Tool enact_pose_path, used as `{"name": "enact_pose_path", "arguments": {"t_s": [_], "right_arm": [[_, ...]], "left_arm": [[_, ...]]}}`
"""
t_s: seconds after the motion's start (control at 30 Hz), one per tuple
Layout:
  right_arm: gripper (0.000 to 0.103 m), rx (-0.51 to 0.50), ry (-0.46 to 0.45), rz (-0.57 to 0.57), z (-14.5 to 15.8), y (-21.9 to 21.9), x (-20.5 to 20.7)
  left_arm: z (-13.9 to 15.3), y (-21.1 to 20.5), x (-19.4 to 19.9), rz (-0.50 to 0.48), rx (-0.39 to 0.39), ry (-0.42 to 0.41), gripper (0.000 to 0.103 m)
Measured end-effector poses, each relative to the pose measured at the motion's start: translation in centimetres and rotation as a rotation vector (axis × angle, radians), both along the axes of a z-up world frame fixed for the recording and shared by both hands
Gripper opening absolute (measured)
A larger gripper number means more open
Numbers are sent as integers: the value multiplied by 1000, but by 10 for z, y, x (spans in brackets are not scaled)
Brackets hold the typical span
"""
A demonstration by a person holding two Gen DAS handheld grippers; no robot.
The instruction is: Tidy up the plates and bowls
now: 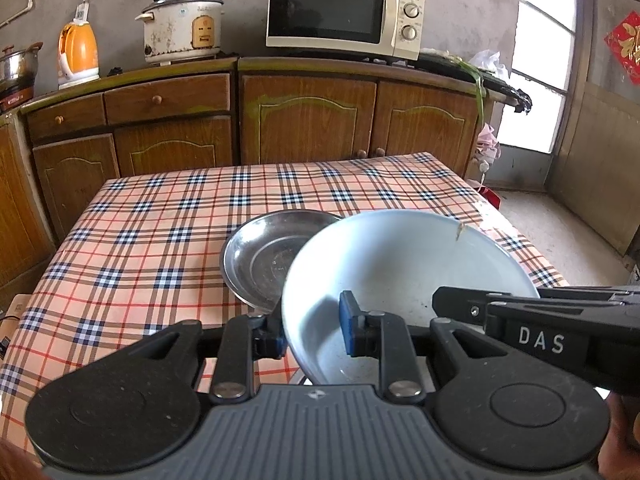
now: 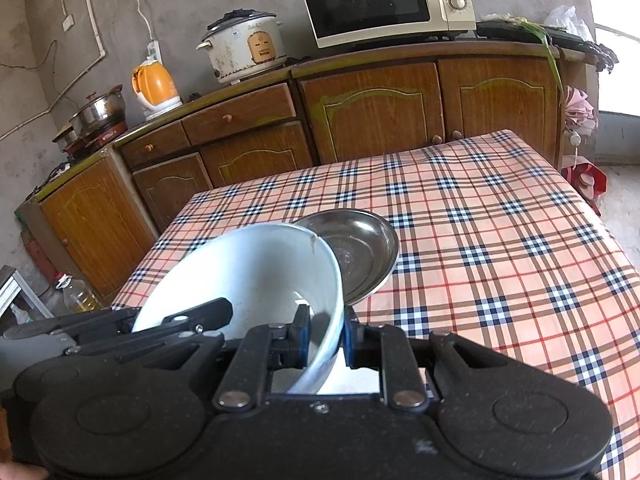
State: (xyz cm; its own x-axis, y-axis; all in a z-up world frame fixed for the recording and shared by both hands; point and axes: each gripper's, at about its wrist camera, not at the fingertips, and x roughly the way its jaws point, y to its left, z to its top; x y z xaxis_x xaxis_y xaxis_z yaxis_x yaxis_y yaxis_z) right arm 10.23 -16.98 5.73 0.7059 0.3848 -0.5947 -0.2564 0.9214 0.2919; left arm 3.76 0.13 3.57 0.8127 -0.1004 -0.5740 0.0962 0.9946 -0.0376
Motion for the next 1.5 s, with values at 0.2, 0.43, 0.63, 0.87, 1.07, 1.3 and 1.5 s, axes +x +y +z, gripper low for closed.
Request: {"name": "enact_pose_path", "arguments": {"t_s": [0.2,0.43,0.63,0.87,1.07,1.3,1.5], "right_arm": [[22,0,6,-3,-3,-1,-2],[22,-4,10,-8,-6,-2,-3],[22,-7,18,-8,-10,-2,-5],[22,-11,31,-9,-15,-2,-6],[21,-11,42,-10,-20,-3,-8],[22,-14,58,-12,-26,-4,-8],[21,-13,73,-13,-33,-6,-11]], "left_arm": [[-4,-2,-1,-2,2,8,25],[-7,-3,-2,-7,2,15,25],[-11,-4,-3,-8,-2,27,25],[-16,-4,-3,-11,-5,42,25],[-20,-4,-3,-15,-5,54,25],[-25,-5,-4,-20,-6,69,25],[-32,-7,-5,-25,-6,85,25]]}}
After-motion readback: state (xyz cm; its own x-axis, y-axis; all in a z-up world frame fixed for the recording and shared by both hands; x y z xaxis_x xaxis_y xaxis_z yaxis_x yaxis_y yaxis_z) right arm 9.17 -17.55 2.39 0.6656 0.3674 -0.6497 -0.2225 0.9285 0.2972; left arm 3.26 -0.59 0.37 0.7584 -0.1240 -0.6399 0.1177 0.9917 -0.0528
